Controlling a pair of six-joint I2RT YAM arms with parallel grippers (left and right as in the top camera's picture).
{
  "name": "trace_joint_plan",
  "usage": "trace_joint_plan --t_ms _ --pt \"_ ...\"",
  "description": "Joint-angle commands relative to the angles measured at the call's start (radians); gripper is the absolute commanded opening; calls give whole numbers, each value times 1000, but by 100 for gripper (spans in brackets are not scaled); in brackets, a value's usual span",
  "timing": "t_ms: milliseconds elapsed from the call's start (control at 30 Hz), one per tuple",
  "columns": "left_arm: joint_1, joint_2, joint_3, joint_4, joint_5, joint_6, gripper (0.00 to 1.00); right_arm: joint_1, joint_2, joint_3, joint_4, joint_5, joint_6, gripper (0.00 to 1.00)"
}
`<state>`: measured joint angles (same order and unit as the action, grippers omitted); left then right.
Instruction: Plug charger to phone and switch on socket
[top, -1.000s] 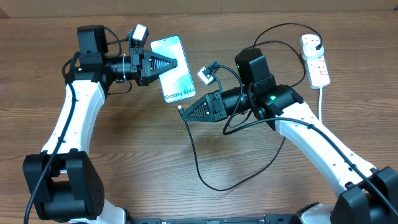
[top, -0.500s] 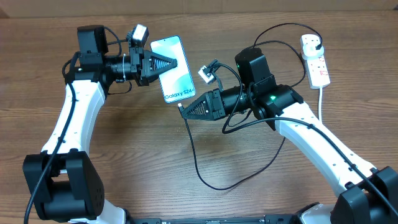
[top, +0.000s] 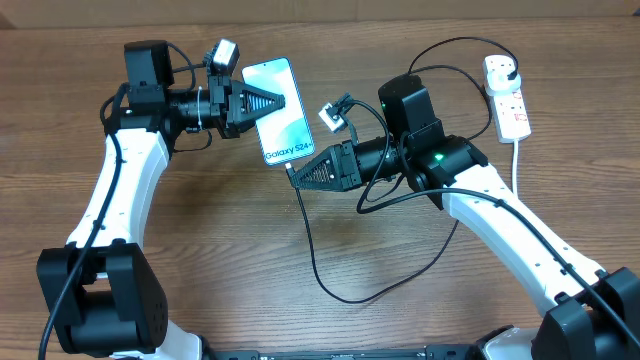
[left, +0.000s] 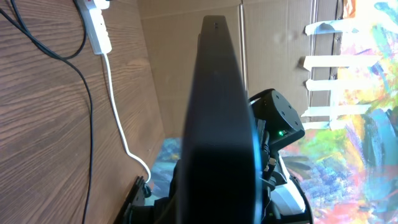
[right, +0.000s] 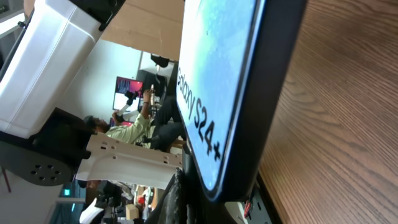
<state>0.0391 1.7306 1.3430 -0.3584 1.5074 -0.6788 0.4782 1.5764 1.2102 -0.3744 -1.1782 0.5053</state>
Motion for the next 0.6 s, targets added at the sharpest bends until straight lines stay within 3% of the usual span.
trace_joint_plan --t_ms 0,567 --pt "-13 -5 14 4 29 -2 4 -17 -11 21 7 -7 21 4" --pt "-13 -5 14 4 31 -2 4 -28 -11 21 7 -12 22 4"
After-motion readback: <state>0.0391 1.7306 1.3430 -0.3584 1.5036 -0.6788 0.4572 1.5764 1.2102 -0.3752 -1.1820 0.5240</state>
